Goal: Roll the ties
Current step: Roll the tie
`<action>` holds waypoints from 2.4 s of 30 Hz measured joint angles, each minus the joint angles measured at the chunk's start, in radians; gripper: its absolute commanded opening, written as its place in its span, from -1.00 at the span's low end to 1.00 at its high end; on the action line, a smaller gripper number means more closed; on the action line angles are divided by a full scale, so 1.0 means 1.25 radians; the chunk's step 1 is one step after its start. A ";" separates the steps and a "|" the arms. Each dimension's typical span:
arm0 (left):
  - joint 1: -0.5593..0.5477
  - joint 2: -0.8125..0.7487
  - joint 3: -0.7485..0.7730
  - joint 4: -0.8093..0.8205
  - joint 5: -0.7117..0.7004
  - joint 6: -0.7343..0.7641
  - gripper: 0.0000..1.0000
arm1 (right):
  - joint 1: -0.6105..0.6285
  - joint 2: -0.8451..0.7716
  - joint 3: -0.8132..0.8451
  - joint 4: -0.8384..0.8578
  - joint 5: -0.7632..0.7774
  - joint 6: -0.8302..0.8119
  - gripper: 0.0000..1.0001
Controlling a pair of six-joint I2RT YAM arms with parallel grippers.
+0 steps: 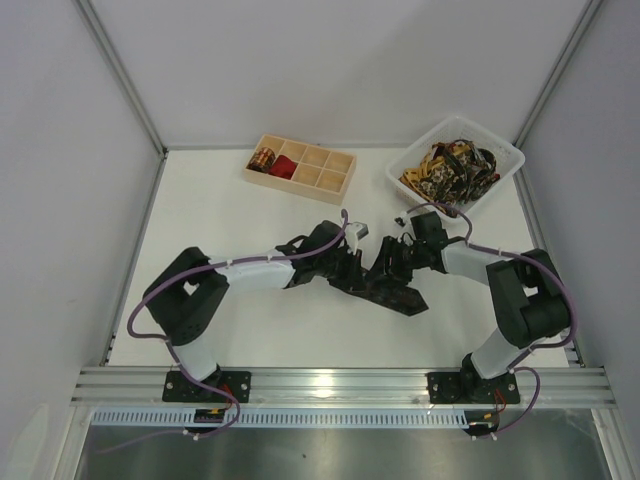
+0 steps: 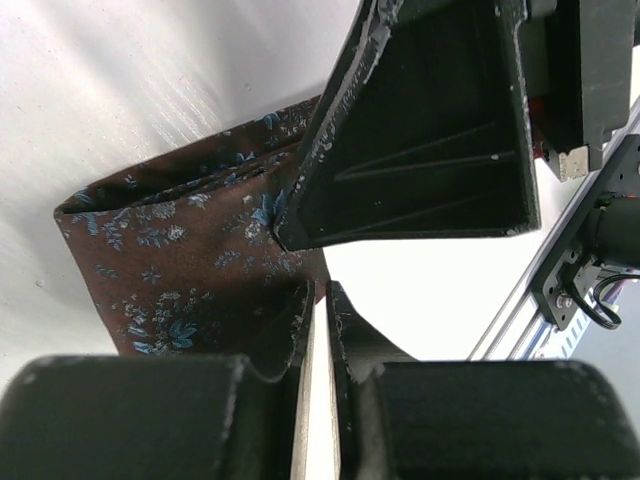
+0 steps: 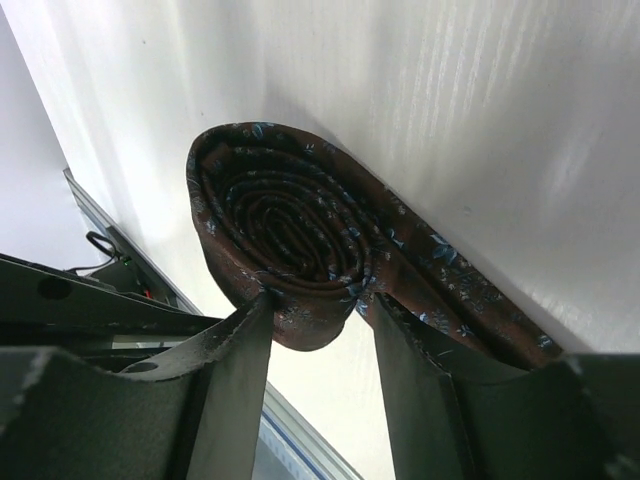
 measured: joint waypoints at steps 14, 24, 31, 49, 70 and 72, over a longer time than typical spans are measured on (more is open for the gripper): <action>0.058 -0.066 -0.016 -0.036 0.014 0.002 0.13 | 0.000 0.040 0.000 0.049 -0.026 -0.005 -0.23; 0.206 -0.097 0.010 -0.096 0.049 0.065 0.39 | 0.000 0.056 0.001 0.066 -0.040 -0.005 -0.24; 0.202 0.000 -0.026 -0.037 0.136 0.062 0.43 | 0.000 0.059 0.004 0.067 -0.042 -0.007 -0.26; 0.151 0.081 -0.079 0.159 0.221 -0.072 0.38 | -0.001 0.062 0.004 0.067 -0.044 -0.010 -0.28; 0.076 -0.005 -0.034 -0.053 -0.051 -0.031 -0.99 | 0.041 0.074 0.004 0.116 -0.033 0.041 -0.29; 0.063 -0.009 -0.013 -0.096 -0.087 -0.008 -0.99 | 0.044 0.074 0.004 0.116 -0.035 0.047 -0.28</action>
